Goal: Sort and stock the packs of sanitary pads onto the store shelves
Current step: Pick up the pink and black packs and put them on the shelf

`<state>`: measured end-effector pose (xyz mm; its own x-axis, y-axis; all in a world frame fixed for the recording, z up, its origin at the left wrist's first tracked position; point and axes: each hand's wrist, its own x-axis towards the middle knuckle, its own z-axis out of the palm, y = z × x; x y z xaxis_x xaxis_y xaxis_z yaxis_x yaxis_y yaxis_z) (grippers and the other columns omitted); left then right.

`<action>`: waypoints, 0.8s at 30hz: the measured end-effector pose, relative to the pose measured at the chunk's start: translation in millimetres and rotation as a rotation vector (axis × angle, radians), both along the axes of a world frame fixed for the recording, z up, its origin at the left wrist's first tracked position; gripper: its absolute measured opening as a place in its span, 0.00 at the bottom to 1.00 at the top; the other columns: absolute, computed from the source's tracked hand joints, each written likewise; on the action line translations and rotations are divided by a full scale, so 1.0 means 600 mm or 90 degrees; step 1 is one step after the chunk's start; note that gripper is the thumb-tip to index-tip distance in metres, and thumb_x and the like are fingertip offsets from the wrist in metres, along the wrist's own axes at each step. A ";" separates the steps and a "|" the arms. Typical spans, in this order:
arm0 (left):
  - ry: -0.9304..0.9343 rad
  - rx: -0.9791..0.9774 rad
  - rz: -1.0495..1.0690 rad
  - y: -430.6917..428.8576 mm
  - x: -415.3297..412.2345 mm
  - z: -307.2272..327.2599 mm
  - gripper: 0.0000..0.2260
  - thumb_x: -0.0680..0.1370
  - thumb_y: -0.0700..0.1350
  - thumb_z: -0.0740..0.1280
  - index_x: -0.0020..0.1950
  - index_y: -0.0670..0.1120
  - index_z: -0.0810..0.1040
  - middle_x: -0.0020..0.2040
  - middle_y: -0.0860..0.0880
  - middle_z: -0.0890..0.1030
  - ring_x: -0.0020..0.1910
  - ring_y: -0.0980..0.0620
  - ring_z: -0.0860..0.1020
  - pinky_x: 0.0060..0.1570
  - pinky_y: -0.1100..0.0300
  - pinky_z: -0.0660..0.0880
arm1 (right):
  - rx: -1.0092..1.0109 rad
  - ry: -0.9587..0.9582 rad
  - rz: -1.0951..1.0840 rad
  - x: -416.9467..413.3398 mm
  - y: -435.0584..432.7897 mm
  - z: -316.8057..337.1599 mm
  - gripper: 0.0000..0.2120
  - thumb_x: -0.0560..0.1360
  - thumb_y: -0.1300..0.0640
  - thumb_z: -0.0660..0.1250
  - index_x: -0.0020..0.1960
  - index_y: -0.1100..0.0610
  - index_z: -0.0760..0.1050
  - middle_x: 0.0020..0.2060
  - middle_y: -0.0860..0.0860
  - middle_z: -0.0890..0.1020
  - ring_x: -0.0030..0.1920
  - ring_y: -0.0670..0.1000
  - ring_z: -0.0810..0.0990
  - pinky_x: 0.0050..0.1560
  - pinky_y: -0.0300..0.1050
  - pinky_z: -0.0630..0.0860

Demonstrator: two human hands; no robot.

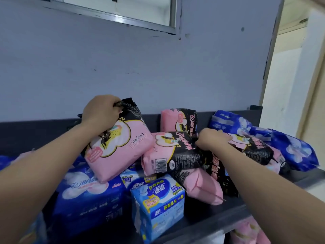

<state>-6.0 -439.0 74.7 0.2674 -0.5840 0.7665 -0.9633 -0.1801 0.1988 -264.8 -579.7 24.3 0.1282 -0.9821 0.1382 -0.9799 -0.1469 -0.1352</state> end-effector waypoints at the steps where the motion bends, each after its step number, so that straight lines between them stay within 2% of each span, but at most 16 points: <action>1: 0.001 0.003 -0.003 0.000 0.000 -0.001 0.08 0.78 0.42 0.63 0.43 0.41 0.80 0.40 0.42 0.80 0.42 0.39 0.75 0.38 0.50 0.72 | 0.016 0.009 -0.017 -0.006 0.000 -0.005 0.16 0.76 0.53 0.63 0.63 0.53 0.73 0.63 0.55 0.75 0.66 0.62 0.68 0.68 0.68 0.60; 3: -0.001 0.008 -0.011 0.002 -0.002 -0.003 0.08 0.78 0.42 0.63 0.43 0.41 0.80 0.40 0.42 0.80 0.42 0.40 0.75 0.39 0.50 0.73 | 0.016 0.034 -0.027 -0.019 -0.001 -0.015 0.17 0.76 0.55 0.62 0.64 0.54 0.72 0.60 0.54 0.75 0.63 0.60 0.71 0.66 0.66 0.64; 6: -0.005 0.013 -0.020 0.003 -0.006 -0.006 0.08 0.78 0.41 0.63 0.46 0.41 0.81 0.43 0.43 0.81 0.43 0.41 0.75 0.41 0.48 0.74 | -0.057 0.042 -0.010 -0.028 -0.004 -0.021 0.13 0.76 0.57 0.63 0.60 0.55 0.75 0.41 0.50 0.73 0.51 0.57 0.75 0.52 0.51 0.72; 7: -0.005 0.014 -0.019 0.002 -0.008 -0.006 0.08 0.78 0.41 0.63 0.47 0.41 0.81 0.43 0.43 0.81 0.44 0.41 0.76 0.41 0.48 0.74 | -0.085 0.039 0.005 -0.029 -0.003 -0.022 0.11 0.76 0.58 0.63 0.57 0.55 0.76 0.40 0.50 0.74 0.49 0.56 0.76 0.48 0.48 0.72; 9: -0.006 0.012 -0.015 0.002 -0.009 -0.004 0.08 0.79 0.41 0.63 0.48 0.41 0.81 0.44 0.42 0.81 0.45 0.40 0.76 0.42 0.49 0.74 | -0.138 0.028 0.029 -0.026 -0.001 -0.023 0.06 0.75 0.60 0.63 0.51 0.55 0.74 0.45 0.53 0.78 0.50 0.58 0.78 0.44 0.46 0.72; 12: -0.012 0.007 -0.010 0.001 -0.005 -0.002 0.08 0.78 0.41 0.63 0.48 0.41 0.81 0.45 0.42 0.81 0.45 0.40 0.76 0.42 0.48 0.75 | -0.236 -0.055 0.042 -0.015 0.002 -0.005 0.11 0.74 0.60 0.65 0.56 0.58 0.76 0.48 0.56 0.79 0.53 0.60 0.78 0.45 0.48 0.72; 17: -0.024 -0.027 0.004 0.008 -0.004 0.007 0.08 0.77 0.39 0.63 0.47 0.38 0.81 0.44 0.40 0.81 0.44 0.38 0.76 0.41 0.47 0.74 | -0.385 -0.136 0.092 0.017 0.026 0.068 0.16 0.74 0.51 0.67 0.59 0.56 0.78 0.55 0.58 0.77 0.58 0.62 0.74 0.48 0.49 0.70; 20: -0.023 -0.064 0.020 0.020 -0.001 0.016 0.07 0.76 0.38 0.63 0.45 0.38 0.80 0.44 0.40 0.81 0.44 0.38 0.76 0.40 0.47 0.74 | -0.445 -0.187 0.140 0.029 0.040 0.088 0.13 0.75 0.52 0.65 0.57 0.54 0.80 0.54 0.58 0.77 0.56 0.62 0.74 0.44 0.47 0.65; 24: -0.021 -0.106 0.036 0.043 -0.002 0.036 0.08 0.77 0.38 0.62 0.44 0.38 0.80 0.42 0.39 0.80 0.42 0.38 0.75 0.38 0.48 0.72 | -0.441 -0.311 0.185 0.030 0.051 0.089 0.08 0.75 0.55 0.64 0.49 0.53 0.81 0.48 0.56 0.80 0.52 0.62 0.77 0.41 0.45 0.66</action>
<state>-7.0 -413.5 96.5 0.2685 -0.4332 0.8604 -0.9593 -0.2012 0.1981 -246.5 -549.4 77.5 0.1300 -0.5962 0.7922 -0.7478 -0.5836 -0.3165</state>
